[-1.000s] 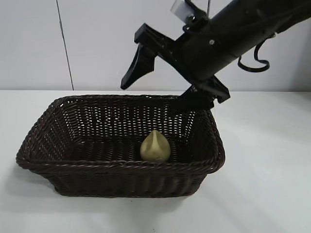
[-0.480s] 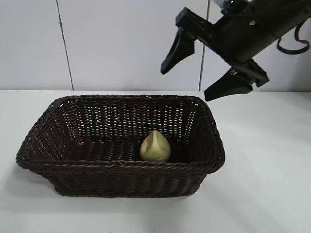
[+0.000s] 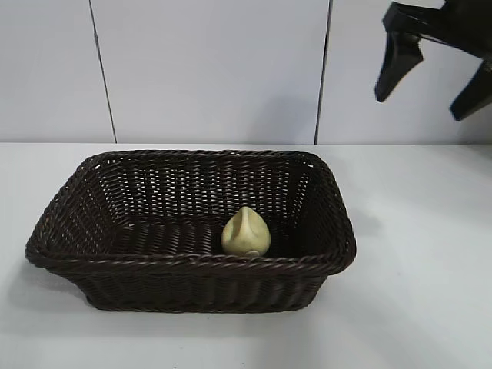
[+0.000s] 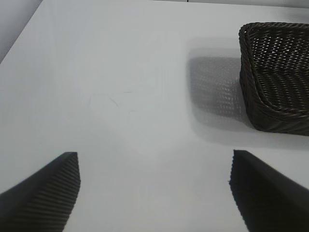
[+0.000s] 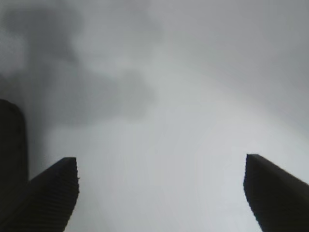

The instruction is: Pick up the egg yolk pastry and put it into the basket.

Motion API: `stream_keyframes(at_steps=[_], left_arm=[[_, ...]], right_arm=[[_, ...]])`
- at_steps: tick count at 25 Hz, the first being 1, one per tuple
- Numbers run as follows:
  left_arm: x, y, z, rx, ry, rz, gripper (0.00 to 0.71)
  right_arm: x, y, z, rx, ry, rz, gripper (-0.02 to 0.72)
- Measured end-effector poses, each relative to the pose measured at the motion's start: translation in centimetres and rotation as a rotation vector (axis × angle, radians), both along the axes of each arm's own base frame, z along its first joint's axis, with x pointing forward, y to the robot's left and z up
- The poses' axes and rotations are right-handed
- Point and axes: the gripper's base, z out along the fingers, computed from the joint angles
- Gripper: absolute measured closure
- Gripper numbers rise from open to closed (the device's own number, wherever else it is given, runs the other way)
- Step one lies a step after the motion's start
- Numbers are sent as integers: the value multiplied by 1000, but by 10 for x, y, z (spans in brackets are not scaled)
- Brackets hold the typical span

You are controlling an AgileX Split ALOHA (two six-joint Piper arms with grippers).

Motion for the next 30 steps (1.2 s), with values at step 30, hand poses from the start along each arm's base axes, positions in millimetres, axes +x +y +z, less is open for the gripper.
stream_keyframes(at_steps=[30], left_arm=[[0,0,0,0,0,0,95]], right_arm=[[-192,-29,-15,-107,169,6,38]])
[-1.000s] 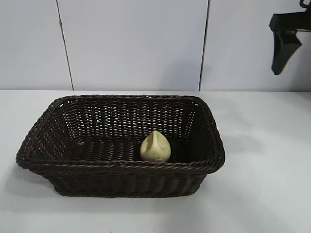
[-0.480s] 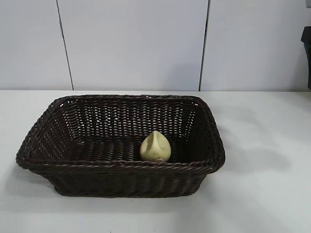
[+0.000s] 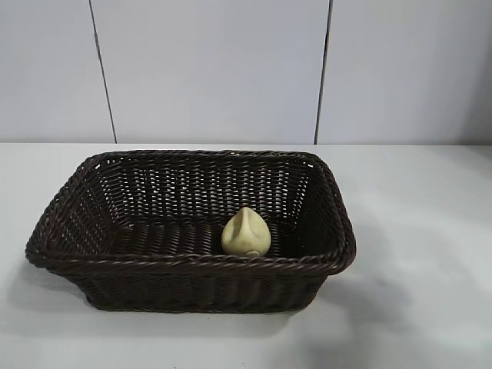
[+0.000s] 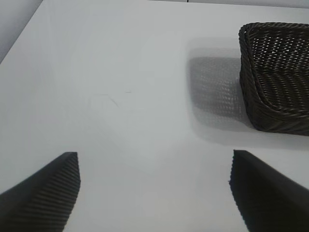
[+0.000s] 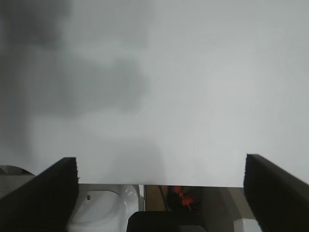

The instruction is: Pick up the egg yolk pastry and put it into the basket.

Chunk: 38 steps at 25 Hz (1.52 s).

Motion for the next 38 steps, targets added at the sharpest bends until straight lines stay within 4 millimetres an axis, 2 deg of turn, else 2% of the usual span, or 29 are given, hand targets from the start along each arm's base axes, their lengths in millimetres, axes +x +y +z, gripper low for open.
stream_keyframes(at_steps=[8,16,25,28,38], left_arm=[[0,0,0,0,0,0,95],[0,0,0,0,0,0,95],[0,0,0,0,0,0,95],[0,0,0,0,0,0,95],[0,0,0,0,0,0,95]], right_arm=[[-69,2,-31,38,-167,-4,38],[-109,1,-11,42,-492,2,38],[-153,0,-3,46,-790,7,31],[-160,0,-3,47,-837,8,31],[-161,0,-3,47,-838,8,31]])
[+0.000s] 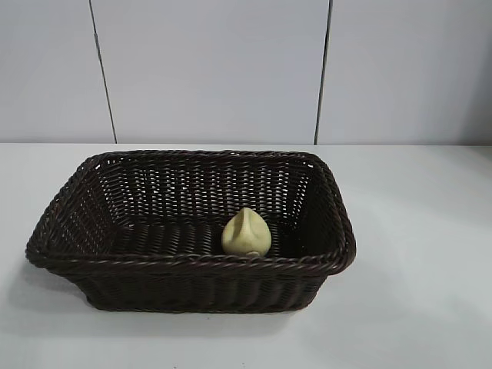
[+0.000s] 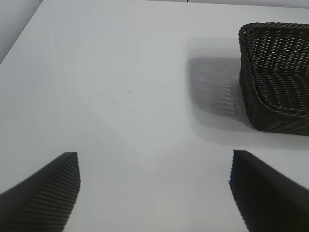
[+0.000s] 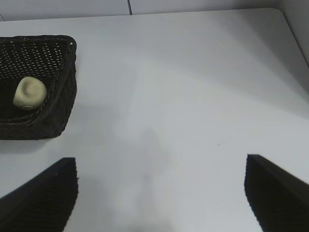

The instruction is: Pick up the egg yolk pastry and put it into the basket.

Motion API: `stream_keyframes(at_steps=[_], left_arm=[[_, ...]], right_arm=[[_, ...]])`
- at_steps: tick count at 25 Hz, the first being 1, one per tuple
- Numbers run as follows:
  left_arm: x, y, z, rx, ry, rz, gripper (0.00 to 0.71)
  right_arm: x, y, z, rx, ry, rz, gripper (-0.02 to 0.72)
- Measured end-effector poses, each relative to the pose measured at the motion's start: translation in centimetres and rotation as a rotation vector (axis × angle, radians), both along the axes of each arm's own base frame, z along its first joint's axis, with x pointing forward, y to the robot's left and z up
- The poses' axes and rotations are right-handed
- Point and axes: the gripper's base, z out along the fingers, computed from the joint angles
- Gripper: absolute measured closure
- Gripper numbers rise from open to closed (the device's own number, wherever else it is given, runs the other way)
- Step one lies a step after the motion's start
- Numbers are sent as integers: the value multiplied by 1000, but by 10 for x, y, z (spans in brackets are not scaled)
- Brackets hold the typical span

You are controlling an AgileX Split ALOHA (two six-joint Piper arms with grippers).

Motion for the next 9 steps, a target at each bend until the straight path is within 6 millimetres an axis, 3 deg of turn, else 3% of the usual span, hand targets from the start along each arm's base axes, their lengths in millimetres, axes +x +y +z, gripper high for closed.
stream_keyframes(at_steps=[9], left_arm=[[0,0,0,0,0,0,95]], right_arm=[[0,0,0,0,5,0,31]])
